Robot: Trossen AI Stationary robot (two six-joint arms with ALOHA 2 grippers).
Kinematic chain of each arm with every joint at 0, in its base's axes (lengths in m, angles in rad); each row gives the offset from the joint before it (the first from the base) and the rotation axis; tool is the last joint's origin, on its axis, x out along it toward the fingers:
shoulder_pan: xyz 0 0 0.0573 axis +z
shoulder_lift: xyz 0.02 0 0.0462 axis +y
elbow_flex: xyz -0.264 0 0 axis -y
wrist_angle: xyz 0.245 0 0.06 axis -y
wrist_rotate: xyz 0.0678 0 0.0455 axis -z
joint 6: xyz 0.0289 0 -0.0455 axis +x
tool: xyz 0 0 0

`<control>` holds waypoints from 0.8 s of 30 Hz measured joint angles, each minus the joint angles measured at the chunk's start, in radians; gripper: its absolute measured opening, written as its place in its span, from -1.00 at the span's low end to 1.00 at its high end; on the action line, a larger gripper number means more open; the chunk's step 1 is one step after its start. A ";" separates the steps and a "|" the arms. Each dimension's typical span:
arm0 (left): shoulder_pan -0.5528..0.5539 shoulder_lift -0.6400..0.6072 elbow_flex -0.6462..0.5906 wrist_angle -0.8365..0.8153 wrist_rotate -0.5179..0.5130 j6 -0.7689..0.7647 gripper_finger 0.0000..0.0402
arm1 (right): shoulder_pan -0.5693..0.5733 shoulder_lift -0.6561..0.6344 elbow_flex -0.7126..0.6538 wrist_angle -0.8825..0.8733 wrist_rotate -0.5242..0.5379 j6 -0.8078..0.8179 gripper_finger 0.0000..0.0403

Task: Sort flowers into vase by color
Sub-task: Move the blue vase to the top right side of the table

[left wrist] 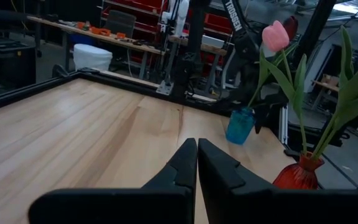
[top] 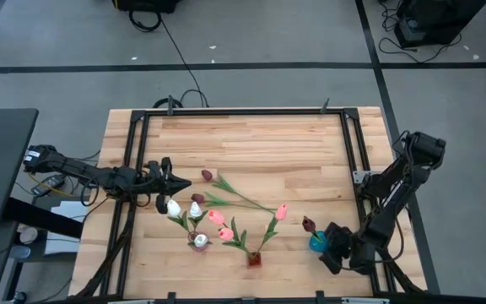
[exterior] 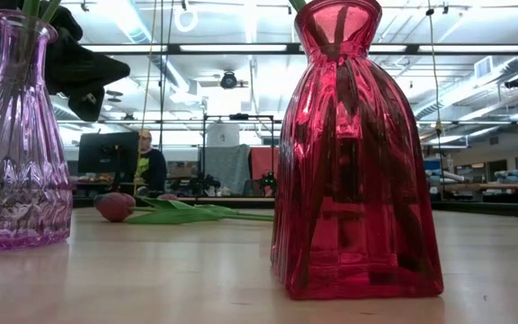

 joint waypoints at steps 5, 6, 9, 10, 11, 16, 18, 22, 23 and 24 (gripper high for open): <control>0.000 0.000 0.000 0.000 0.000 0.000 -0.91 | -0.032 0.030 0.000 -0.009 0.004 -0.016 -0.17; 0.000 0.000 0.000 0.000 0.000 0.000 -0.91 | -0.042 0.035 0.000 -0.011 0.004 -0.023 -0.17; 0.000 0.000 0.000 0.000 0.001 -0.001 -0.91 | -0.069 0.038 0.000 -0.025 0.012 -0.058 -0.17; 0.000 0.000 0.000 0.000 0.001 -0.001 -0.91 | -0.081 0.036 0.000 -0.030 0.018 -0.073 -0.17; 0.000 0.000 0.000 0.000 0.001 -0.001 -0.91 | -0.092 0.036 0.000 -0.036 0.028 -0.087 -0.17; 0.000 0.000 0.000 0.000 0.001 -0.018 -0.91 | -0.162 0.036 -0.001 -0.072 0.035 -0.152 -0.17; 0.000 0.000 0.000 0.000 0.001 -0.023 -0.91 | -0.191 0.036 -0.001 -0.088 0.042 -0.177 -0.17; 0.000 0.000 0.000 0.000 0.001 -0.024 -0.91 | -0.252 0.035 -0.001 -0.120 0.061 -0.214 -0.17; 0.000 0.000 0.000 0.000 0.001 -0.024 -0.91 | -0.266 0.035 -0.001 -0.127 0.064 -0.223 -0.17; 0.000 0.000 0.000 0.000 0.001 -0.024 -0.91 | -0.280 0.035 -0.001 -0.132 0.064 -0.232 -0.17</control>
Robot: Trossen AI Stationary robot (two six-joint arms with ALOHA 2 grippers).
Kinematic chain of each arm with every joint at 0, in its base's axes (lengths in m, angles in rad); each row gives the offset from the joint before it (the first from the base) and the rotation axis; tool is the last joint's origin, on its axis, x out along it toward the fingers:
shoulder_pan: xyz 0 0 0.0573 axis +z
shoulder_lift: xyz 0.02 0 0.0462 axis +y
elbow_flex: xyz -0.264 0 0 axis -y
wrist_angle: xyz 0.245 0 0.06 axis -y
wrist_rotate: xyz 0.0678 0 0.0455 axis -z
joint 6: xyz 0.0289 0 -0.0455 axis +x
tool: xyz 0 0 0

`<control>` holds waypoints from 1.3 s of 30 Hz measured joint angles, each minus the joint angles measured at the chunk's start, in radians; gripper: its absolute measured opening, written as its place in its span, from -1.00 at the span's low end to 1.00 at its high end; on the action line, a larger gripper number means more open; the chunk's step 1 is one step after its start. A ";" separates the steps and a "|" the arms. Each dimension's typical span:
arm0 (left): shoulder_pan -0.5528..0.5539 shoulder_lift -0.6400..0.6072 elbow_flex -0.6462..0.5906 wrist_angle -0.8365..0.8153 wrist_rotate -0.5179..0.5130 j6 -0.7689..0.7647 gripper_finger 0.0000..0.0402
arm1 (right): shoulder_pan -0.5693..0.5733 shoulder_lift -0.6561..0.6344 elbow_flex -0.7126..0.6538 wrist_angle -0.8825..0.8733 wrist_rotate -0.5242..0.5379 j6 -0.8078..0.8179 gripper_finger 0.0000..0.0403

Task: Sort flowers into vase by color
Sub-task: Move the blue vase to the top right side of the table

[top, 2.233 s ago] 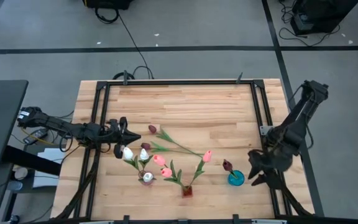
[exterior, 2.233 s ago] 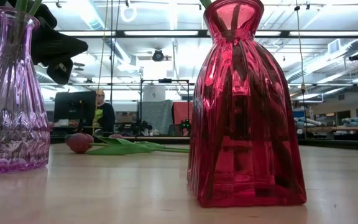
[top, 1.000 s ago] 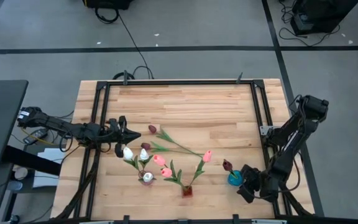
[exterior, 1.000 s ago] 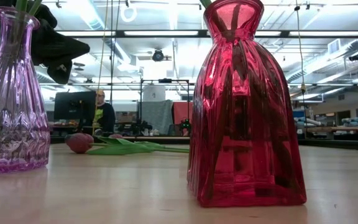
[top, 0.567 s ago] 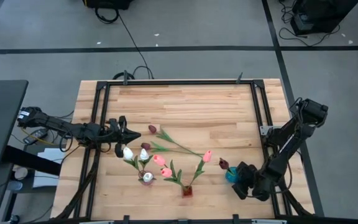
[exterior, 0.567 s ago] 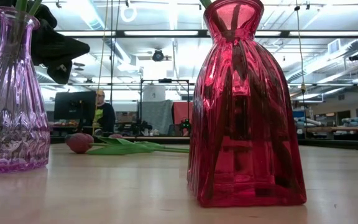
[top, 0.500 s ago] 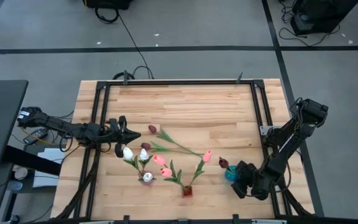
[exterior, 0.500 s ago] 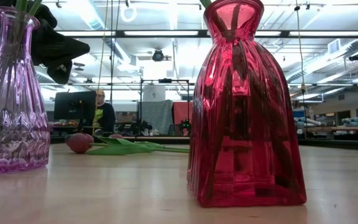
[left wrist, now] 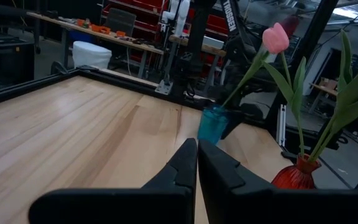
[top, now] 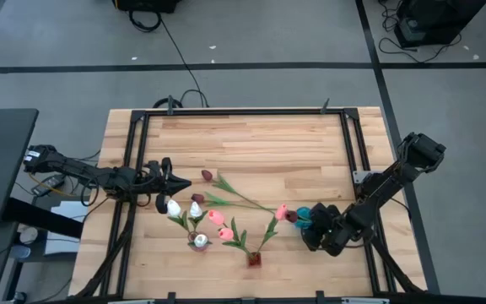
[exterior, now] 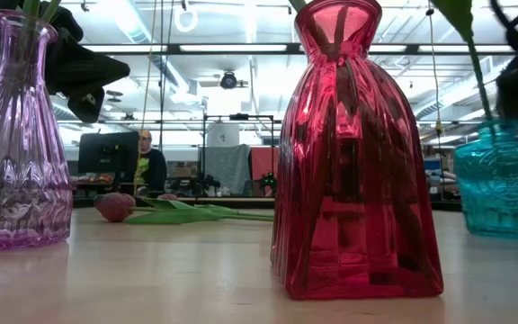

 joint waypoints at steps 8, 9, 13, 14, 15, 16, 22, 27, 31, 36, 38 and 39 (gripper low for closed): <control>0.000 0.000 0.000 0.000 -0.004 0.000 -0.91 | -0.100 0.000 0.000 -0.017 0.049 -0.074 -0.17; 0.000 0.000 0.000 0.000 -0.006 0.000 -0.91 | -0.114 0.000 0.000 -0.017 0.055 -0.084 -0.17; 0.000 0.000 0.000 0.000 -0.009 -0.008 -0.91 | -0.164 0.000 0.000 -0.019 0.058 -0.131 -0.17; 0.000 0.000 0.000 0.000 -0.010 -0.013 -0.91 | -0.174 0.000 0.000 -0.019 0.059 -0.138 -0.17; 0.000 0.000 0.000 0.000 -0.010 -0.021 -0.91 | -0.180 0.000 0.000 -0.018 0.058 -0.143 -0.17; 0.000 0.000 0.000 0.000 -0.010 -0.026 -0.91 | -0.185 0.000 -0.001 -0.011 0.055 -0.146 -0.17; 0.000 0.000 0.000 0.000 -0.010 -0.033 -0.91 | -0.144 0.006 -0.001 0.100 0.114 -0.133 -0.17; 0.000 0.000 0.000 0.000 -0.010 -0.050 -0.91 | -0.084 0.062 -0.001 0.218 0.214 -0.151 -0.19; 0.000 0.000 0.000 0.000 -0.010 -0.051 -0.91 | -0.059 0.119 -0.001 0.402 0.227 -0.232 -0.21; 0.000 0.000 0.000 0.000 -0.010 -0.051 -0.91 | -0.056 0.211 0.000 0.528 0.305 -0.356 -0.21; 0.000 0.000 0.000 0.000 -0.010 -0.052 -0.91 | -0.062 0.240 0.000 0.519 0.335 -0.370 -0.21; 0.000 0.000 0.000 0.000 -0.010 -0.054 -0.91 | -0.065 0.253 0.000 0.515 0.353 -0.382 -0.21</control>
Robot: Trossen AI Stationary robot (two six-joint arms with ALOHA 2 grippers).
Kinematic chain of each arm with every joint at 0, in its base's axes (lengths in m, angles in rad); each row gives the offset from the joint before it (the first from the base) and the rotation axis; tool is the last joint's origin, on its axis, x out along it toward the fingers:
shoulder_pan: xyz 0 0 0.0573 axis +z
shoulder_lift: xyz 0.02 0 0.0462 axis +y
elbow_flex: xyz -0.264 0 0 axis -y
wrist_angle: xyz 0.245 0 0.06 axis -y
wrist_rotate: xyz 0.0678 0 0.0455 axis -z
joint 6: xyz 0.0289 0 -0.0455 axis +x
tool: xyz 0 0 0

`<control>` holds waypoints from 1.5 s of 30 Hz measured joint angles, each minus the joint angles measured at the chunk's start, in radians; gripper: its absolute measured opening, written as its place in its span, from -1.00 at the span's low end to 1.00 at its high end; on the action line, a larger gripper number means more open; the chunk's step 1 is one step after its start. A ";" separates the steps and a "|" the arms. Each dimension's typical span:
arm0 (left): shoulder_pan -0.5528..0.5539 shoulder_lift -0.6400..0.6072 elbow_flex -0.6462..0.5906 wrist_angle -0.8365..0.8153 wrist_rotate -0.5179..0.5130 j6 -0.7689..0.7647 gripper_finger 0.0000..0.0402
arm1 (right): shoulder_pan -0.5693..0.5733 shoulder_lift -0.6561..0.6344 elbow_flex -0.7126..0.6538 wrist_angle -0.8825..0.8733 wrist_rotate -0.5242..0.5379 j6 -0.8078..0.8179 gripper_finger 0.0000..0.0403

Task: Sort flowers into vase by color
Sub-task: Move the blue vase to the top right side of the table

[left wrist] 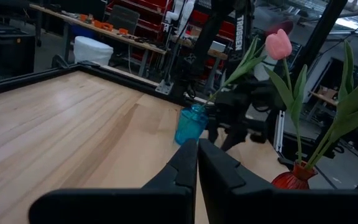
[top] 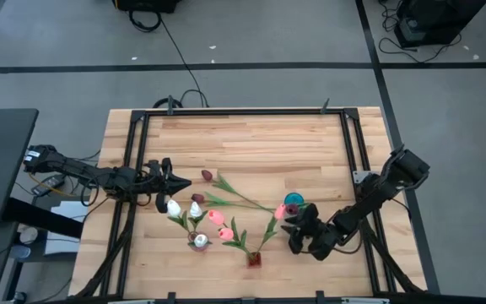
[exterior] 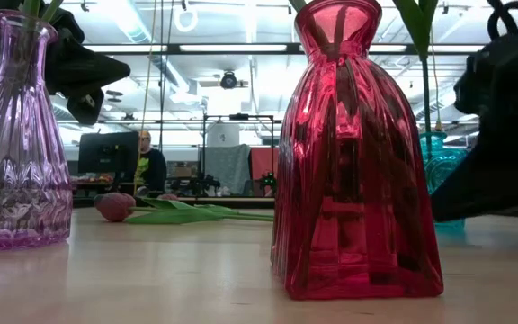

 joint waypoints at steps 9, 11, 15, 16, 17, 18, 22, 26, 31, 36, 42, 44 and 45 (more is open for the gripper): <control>0.000 0.000 0.000 0.000 0.000 -0.001 -0.91 | -0.036 0.040 0.000 -0.087 0.107 -0.038 -0.22; 0.000 0.000 0.000 -0.001 0.000 -0.001 -0.91 | -0.046 0.038 0.000 -0.133 0.110 -0.038 -0.23; 0.000 0.000 0.000 0.000 0.000 -0.001 -0.91 | -0.076 0.036 0.000 -0.225 0.119 -0.038 -0.26; 0.000 0.000 0.000 0.000 0.000 -0.001 -0.91 | -0.086 0.037 -0.001 -0.244 0.123 -0.039 -0.26; 0.000 0.000 0.000 0.000 0.000 -0.002 -0.91 | -0.098 0.038 -0.008 -0.252 0.125 -0.043 -0.27; 0.000 0.000 0.000 0.000 0.000 -0.002 -0.91 | -0.111 0.038 -0.019 -0.245 0.128 -0.051 -0.27; 0.000 0.000 0.000 -0.001 0.000 0.000 -0.91 | -0.165 0.034 -0.065 -0.163 0.110 -0.114 -0.27; 0.000 0.000 0.000 -0.005 0.005 0.001 -0.91 | -0.233 0.028 -0.108 -0.046 0.081 -0.242 -0.28; 0.000 0.000 0.000 -0.005 0.006 0.004 -0.91 | -0.347 0.008 -0.144 0.087 0.023 -0.438 -0.30; 0.000 0.000 0.000 -0.007 0.006 0.004 -0.91 | -0.456 0.009 -0.151 0.216 -0.073 -0.620 -0.32; 0.000 0.000 0.000 -0.017 0.007 0.011 -0.91 | -0.543 0.011 -0.151 0.301 -0.139 -0.749 -0.32; 0.000 0.000 0.000 -0.023 0.007 0.011 -0.91 | -0.558 0.013 -0.151 0.324 -0.143 -0.794 -0.32; 0.000 0.000 0.000 -0.025 0.007 0.011 -0.91 | -0.564 0.013 -0.151 0.332 -0.144 -0.811 -0.32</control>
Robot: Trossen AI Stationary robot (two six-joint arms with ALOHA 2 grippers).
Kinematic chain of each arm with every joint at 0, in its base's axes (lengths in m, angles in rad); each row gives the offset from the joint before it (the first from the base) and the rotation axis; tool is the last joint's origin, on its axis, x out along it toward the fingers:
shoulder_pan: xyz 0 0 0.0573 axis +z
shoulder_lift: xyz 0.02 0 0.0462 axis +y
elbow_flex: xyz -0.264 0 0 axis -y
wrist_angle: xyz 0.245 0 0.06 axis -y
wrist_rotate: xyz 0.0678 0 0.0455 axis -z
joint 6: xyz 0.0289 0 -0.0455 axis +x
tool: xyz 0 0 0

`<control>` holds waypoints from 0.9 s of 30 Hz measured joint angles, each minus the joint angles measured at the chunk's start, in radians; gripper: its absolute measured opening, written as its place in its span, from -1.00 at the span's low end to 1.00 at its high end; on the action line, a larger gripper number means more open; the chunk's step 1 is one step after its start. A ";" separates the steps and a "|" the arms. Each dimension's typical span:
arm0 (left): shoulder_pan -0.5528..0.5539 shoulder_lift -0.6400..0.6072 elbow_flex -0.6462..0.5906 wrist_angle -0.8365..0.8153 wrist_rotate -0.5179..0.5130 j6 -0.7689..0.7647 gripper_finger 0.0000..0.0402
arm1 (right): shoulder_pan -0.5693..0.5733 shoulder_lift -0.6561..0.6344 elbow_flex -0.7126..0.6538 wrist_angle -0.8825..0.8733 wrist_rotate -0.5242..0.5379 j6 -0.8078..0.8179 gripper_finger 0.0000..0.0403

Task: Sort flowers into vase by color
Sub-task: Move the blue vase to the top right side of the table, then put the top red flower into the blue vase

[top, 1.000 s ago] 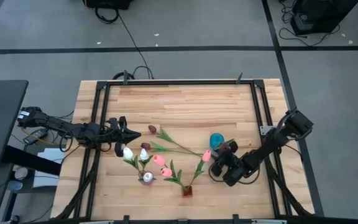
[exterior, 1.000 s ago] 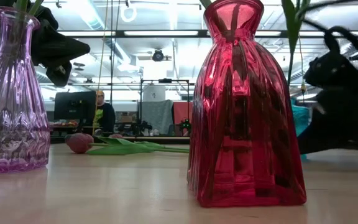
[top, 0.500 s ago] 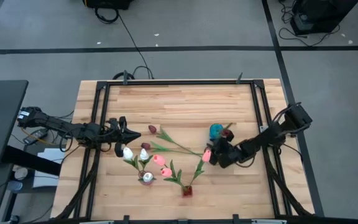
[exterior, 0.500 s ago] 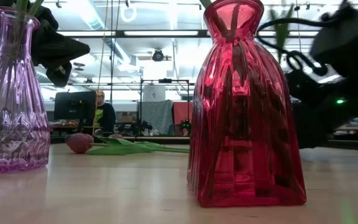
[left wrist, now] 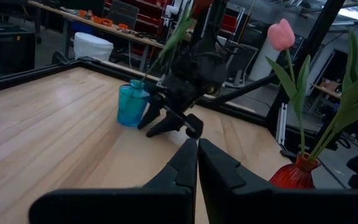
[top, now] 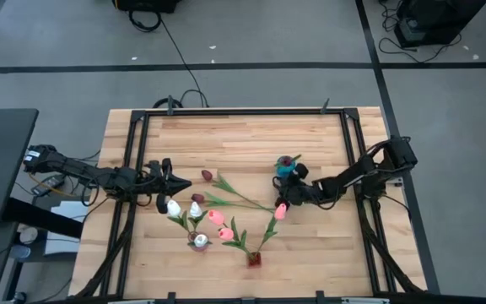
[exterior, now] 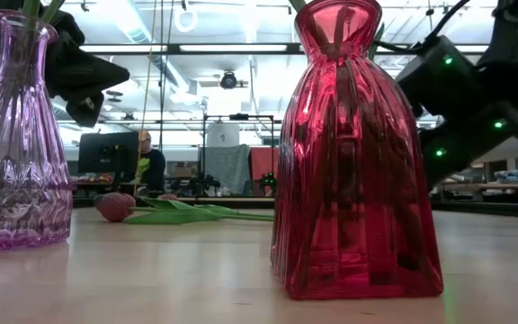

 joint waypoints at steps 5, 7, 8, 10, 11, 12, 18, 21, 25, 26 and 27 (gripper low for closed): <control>0.000 0.010 0.000 -0.006 0.001 -0.006 -0.91 | -0.037 0.000 0.000 0.009 -0.015 -0.011 -0.32; 0.000 0.019 0.000 -0.006 0.002 -0.007 -0.91 | -0.040 0.000 -0.001 0.023 -0.061 -0.011 -0.32; 0.000 0.024 0.000 -0.006 0.002 -0.007 -0.91 | -0.036 0.000 -0.001 0.031 -0.078 -0.010 -0.32; 0.000 0.035 0.000 -0.006 0.002 -0.007 -0.91 | -0.013 0.000 -0.002 0.051 -0.102 0.001 -0.32; 0.000 0.039 0.000 -0.007 0.002 -0.007 -0.91 | 0.006 0.000 -0.002 0.059 -0.114 0.007 -0.32; 0.000 0.043 0.000 -0.006 0.002 -0.006 -0.91 | 0.027 0.000 -0.002 0.064 -0.122 0.012 -0.32; 0.000 0.046 0.000 0.003 0.001 -0.006 -0.91 | 0.141 0.000 -0.001 0.125 -0.079 0.039 -0.32; 0.000 0.046 0.000 0.002 0.001 -0.006 -0.91 | 0.188 0.000 0.000 0.164 -0.059 0.043 -0.32; 0.000 0.046 0.000 0.002 0.001 -0.005 -0.91 | 0.229 -0.001 0.006 0.178 -0.055 0.049 -0.32; 0.000 0.046 0.000 0.002 0.000 -0.005 -0.91 | 0.239 -0.001 0.011 0.176 -0.055 0.047 -0.32; 0.000 0.046 0.000 0.002 -0.005 -0.005 -0.91 | 0.249 -0.001 0.018 0.171 -0.055 0.041 -0.32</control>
